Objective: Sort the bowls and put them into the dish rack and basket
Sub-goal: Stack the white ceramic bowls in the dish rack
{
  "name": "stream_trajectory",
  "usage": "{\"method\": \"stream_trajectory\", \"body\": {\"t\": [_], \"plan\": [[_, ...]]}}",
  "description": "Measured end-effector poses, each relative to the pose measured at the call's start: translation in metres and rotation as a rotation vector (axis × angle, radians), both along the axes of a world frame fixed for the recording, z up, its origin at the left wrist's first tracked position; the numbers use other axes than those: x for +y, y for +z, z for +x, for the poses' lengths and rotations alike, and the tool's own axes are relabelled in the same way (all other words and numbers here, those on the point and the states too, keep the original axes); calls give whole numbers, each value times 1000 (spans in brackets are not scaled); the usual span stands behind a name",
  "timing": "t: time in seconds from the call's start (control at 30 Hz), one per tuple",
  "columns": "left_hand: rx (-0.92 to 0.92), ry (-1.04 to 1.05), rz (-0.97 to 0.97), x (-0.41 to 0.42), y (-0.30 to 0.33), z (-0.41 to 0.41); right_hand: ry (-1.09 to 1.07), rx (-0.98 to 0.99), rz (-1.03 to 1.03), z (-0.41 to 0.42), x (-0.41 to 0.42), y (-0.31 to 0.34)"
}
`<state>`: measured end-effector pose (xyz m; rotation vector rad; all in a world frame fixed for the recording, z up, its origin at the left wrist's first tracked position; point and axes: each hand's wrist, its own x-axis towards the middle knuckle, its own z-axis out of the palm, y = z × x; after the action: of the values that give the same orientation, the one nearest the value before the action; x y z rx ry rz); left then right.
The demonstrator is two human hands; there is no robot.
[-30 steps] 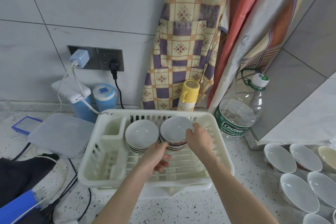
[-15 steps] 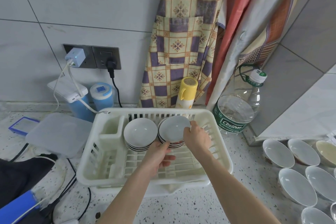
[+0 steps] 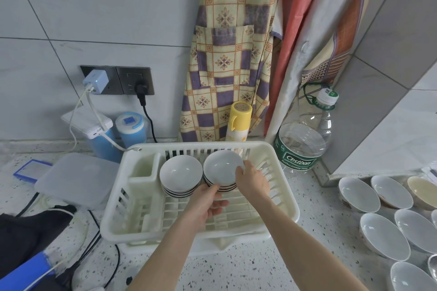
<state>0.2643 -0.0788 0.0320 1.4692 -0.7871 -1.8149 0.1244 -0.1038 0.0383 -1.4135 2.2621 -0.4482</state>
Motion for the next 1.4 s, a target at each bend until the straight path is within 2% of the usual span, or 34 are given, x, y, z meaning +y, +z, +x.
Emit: {"method": "stream_trajectory", "body": {"t": [0.23,0.4,0.47,0.57,0.73,1.0,1.1,1.27,1.4], "plan": [[107,20,75,18,19,14,-22,-150,-60,-14,37,19],[157,20,34,50,24,15,-137,-370,-315,-39,95,29],[186,31,1,66,27,7,-199,-467,-366,-50,116,27],[226,-60,-86,95,30,-14,-259,-525,-384,-71,139,25],[119,-197,-40,143,18,-73,-290,-538,-390,-125,162,25],[-40,-204,127,191,-22,-208,-306,-529,-387,-248,204,23],[-117,-310,155,213,-37,-257,-324,-556,-392,-294,222,14],[-149,-462,195,237,-50,-321,-337,-586,-330,-347,241,1],[-152,-416,181,245,-57,-355,-325,-602,-304,-374,246,-4]]}}
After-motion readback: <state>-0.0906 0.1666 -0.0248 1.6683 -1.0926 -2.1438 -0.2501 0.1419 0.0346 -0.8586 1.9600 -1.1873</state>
